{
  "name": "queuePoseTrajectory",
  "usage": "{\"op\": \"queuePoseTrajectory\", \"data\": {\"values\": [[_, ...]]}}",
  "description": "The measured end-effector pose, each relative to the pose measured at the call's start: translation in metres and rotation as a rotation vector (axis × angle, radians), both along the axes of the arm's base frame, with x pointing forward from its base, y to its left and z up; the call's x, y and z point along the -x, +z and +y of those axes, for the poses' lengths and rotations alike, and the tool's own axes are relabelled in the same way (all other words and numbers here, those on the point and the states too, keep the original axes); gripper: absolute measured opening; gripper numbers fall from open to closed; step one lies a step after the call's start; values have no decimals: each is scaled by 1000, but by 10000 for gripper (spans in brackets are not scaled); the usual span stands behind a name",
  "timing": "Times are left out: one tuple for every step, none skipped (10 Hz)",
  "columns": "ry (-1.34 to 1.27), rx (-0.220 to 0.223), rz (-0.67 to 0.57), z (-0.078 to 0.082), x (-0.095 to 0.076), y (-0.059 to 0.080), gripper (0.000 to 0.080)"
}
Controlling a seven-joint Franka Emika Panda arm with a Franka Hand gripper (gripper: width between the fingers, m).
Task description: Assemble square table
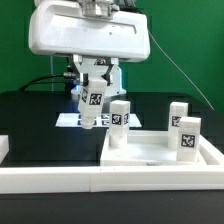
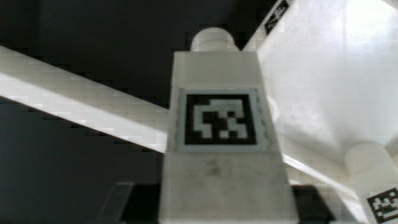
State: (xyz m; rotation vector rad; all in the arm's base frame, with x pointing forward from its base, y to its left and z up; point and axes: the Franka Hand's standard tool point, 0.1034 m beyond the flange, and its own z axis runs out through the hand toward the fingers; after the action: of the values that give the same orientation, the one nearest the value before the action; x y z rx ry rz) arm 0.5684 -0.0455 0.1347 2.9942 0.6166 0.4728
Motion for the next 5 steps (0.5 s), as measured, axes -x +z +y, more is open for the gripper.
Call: {"op": "queuePoseTrajectory", "data": {"values": [[-5, -9, 4, 8, -1, -3, 290], [-10, -35, 26, 21, -10, -4, 290], [-12, -49, 30, 29, -21, -3, 290], [-14, -65, 45, 37, -28, -2, 290], [-23, -80, 50, 44, -35, -1, 290]]}}
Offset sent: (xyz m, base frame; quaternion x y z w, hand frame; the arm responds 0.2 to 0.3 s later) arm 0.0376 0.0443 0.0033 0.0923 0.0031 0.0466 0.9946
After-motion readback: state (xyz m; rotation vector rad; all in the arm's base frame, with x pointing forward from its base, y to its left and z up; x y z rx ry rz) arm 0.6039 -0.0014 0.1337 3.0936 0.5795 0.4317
